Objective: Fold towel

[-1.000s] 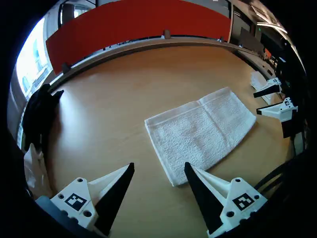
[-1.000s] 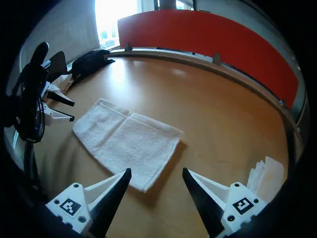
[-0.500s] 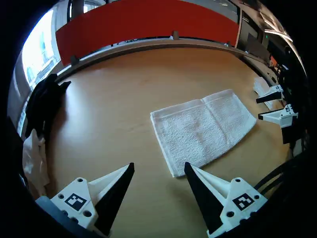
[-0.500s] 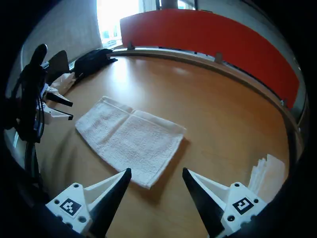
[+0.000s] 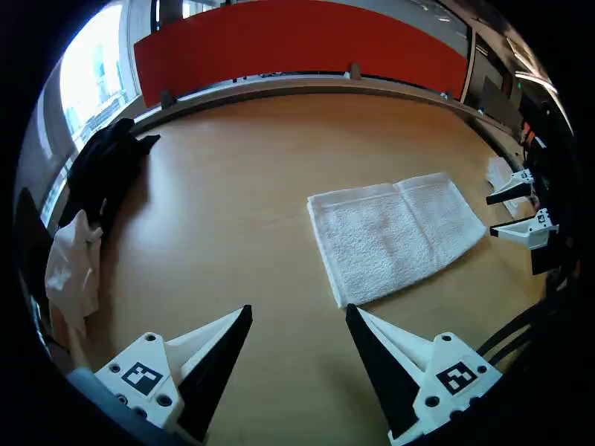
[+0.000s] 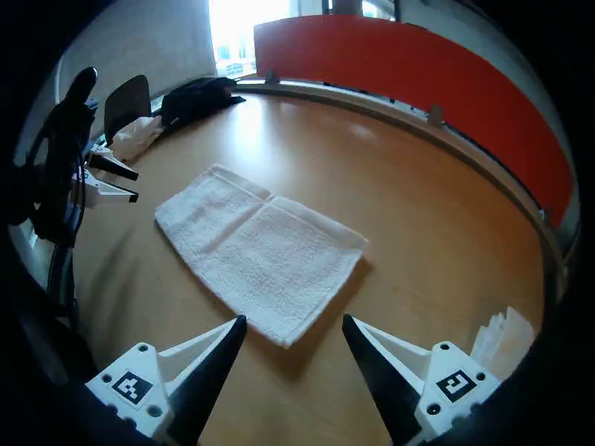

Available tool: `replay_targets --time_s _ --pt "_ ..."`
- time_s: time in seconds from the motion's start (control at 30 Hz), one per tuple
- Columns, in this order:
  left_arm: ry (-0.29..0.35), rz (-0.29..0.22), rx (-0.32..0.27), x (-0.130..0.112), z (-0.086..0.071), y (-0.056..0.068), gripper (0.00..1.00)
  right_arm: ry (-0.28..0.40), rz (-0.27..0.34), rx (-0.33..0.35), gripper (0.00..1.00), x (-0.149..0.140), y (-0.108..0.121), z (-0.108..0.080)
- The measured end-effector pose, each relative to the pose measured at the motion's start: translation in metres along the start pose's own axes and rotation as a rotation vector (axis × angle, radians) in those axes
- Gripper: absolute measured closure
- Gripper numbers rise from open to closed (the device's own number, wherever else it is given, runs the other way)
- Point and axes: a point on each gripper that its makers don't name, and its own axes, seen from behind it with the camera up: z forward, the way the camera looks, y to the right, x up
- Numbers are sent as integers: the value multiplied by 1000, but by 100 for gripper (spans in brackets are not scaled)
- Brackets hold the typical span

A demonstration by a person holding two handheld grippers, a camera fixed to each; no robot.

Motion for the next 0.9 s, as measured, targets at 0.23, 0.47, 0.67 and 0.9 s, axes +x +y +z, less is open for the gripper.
replay_targets --time_s 0.23,0.47,0.67,0.9 --pt "-7 -52 28 -15 -13 -9 6 -24 -54 19 0 -5 3 4" --pt "-12 -69 47 -23 -20 -15 6 -51 -92 37 3 -13 2 8" --pt "-13 -78 57 -28 -25 -18 6 -85 -116 44 21 -24 3 11" --pt "-22 -89 64 -36 -29 -22 6 -102 -118 46 33 -32 3 11"
